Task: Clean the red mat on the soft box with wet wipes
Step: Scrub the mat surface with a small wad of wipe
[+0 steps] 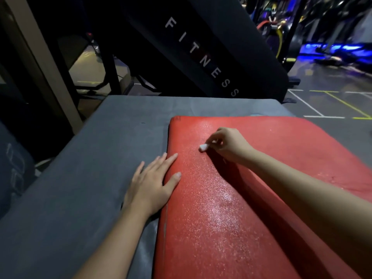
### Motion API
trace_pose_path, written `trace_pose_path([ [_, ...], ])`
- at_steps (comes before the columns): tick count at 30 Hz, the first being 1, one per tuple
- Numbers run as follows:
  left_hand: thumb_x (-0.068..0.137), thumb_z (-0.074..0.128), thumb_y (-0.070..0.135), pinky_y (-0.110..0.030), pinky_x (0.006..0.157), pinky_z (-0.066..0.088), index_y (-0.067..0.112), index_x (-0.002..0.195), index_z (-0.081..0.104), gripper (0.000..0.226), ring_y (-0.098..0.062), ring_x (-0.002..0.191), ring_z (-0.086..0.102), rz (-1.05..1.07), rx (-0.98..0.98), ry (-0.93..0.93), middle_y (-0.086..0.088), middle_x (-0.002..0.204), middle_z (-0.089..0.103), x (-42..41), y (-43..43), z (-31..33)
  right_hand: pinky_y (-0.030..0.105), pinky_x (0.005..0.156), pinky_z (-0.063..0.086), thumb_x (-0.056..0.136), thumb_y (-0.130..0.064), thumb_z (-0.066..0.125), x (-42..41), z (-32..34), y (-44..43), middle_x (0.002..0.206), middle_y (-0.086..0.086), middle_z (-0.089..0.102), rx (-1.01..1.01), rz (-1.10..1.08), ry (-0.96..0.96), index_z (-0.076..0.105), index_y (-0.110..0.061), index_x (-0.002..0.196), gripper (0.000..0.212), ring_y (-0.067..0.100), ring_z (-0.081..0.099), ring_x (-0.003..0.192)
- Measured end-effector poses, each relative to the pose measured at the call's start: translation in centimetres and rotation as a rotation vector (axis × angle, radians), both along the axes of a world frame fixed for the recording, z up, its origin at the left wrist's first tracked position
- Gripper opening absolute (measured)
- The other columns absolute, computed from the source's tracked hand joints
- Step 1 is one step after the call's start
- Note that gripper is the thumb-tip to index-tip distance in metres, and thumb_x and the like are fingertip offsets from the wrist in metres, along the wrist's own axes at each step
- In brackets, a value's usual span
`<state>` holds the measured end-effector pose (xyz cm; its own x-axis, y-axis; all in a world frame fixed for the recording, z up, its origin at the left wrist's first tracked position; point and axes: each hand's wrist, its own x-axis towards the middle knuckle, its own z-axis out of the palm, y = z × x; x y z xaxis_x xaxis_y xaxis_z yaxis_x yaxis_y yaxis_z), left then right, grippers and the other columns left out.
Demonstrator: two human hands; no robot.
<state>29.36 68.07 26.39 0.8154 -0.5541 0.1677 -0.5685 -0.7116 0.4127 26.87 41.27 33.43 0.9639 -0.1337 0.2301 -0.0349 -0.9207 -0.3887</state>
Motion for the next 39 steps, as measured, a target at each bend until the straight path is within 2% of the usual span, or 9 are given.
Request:
trace_pose_path([
  [3, 0.086, 0.01, 0.078, -0.04, 0.127, 0.009, 0.054, 0.156, 0.019, 0.074, 0.0, 0.152, 0.02, -0.002, 0.002, -0.005, 0.016, 0.164, 0.029, 0.1, 0.2, 0.0, 0.021, 0.065, 0.029, 0.086, -0.014, 0.071, 3.7, -0.1, -0.2, 0.092, 0.012, 0.069, -0.013, -0.08, -0.036, 0.079, -0.016, 0.096, 0.012, 0.028, 0.064, 0.086],
  [10, 0.087, 0.011, 0.077, -0.04, 0.127, 0.011, 0.052, 0.156, 0.024, 0.075, -0.002, 0.151, 0.024, 0.003, -0.005, -0.031, 0.013, 0.162, 0.036, 0.1, 0.1, -0.1, 0.02, 0.068, 0.033, 0.086, -0.015, 0.07, 3.9, -0.9, -0.1, 0.099, 0.004, 0.073, 0.063, -0.165, -0.057, 0.077, -0.018, 0.096, 0.012, 0.022, 0.065, 0.093],
  [16, 0.088, 0.012, 0.076, -0.041, 0.127, 0.012, 0.05, 0.156, 0.026, 0.075, -0.002, 0.151, 0.024, 0.001, -0.017, -0.042, 0.013, 0.161, 0.037, 0.0, 0.0, -0.1, 0.019, 0.058, 0.036, 0.088, -0.011, 0.067, 3.9, -0.6, -0.9, 0.085, 0.001, 0.07, 0.046, -0.126, -0.024, 0.077, -0.017, 0.095, 0.013, 0.009, 0.053, 0.061],
  [21, 0.088, 0.013, 0.076, -0.04, 0.127, 0.012, 0.051, 0.156, 0.026, 0.073, -0.001, 0.151, 0.024, -0.002, -0.025, -0.036, 0.012, 0.161, 0.037, 0.0, 0.1, 0.0, 0.027, 0.071, 0.045, 0.084, -0.008, 0.063, 9.2, -0.4, -2.5, 0.094, 0.012, 0.072, 0.077, -0.258, -0.086, 0.077, -0.015, 0.096, 0.019, 0.028, 0.066, 0.091],
  [25, 0.089, 0.017, 0.076, -0.04, 0.127, 0.012, 0.052, 0.156, 0.026, 0.071, -0.001, 0.151, 0.024, 0.0, -0.041, -0.035, 0.012, 0.161, 0.038, 0.2, 0.1, -0.1, 0.023, 0.065, 0.043, 0.085, -0.007, 0.06, 10.4, -0.3, -2.8, 0.089, 0.016, 0.072, 0.15, -0.326, -0.075, 0.077, -0.014, 0.1, 0.024, 0.028, 0.068, 0.085],
  [30, 0.089, 0.018, 0.075, -0.042, 0.127, 0.013, 0.052, 0.155, 0.027, 0.071, -0.002, 0.151, 0.026, 0.001, -0.059, -0.031, 0.012, 0.161, 0.039, 0.2, 0.2, -0.4, 0.022, 0.061, 0.04, 0.082, -0.043, 0.075, 8.7, -0.3, -3.5, 0.07, 0.007, 0.068, 0.177, -0.21, 0.019, 0.078, -0.02, 0.09, 0.025, 0.015, 0.063, 0.064],
  [34, 0.089, 0.019, 0.075, -0.042, 0.127, 0.014, 0.053, 0.154, 0.027, 0.069, -0.002, 0.15, 0.026, 0.003, -0.054, -0.034, 0.013, 0.16, 0.039, 0.2, 0.3, -0.5, 0.019, 0.056, 0.037, 0.083, -0.031, 0.077, 10.8, -0.5, -3.9, 0.067, 0.0, 0.062, 0.129, -0.234, -0.033, 0.077, -0.018, 0.085, 0.013, 0.013, 0.059, 0.064],
  [37, 0.088, 0.017, 0.076, -0.041, 0.127, 0.013, 0.054, 0.154, 0.026, 0.07, 0.0, 0.15, 0.025, 0.006, -0.045, -0.029, 0.014, 0.161, 0.038, 0.3, 0.1, -0.3, 0.028, 0.065, 0.043, 0.083, -0.024, 0.075, 13.2, -0.9, -4.0, 0.084, 0.01, 0.068, 0.04, -0.262, -0.078, 0.076, -0.006, 0.087, 0.019, 0.026, 0.065, 0.082],
  [39, 0.087, 0.016, 0.076, -0.041, 0.127, 0.013, 0.054, 0.153, 0.026, 0.071, 0.0, 0.15, 0.025, 0.006, -0.039, -0.034, 0.014, 0.161, 0.037, 0.4, 0.1, -0.3, 0.028, 0.069, 0.046, 0.085, -0.018, 0.072, 13.7, -0.9, -4.3, 0.09, 0.011, 0.071, 0.043, -0.299, -0.055, 0.073, 0.001, 0.089, 0.019, 0.02, 0.063, 0.081],
])
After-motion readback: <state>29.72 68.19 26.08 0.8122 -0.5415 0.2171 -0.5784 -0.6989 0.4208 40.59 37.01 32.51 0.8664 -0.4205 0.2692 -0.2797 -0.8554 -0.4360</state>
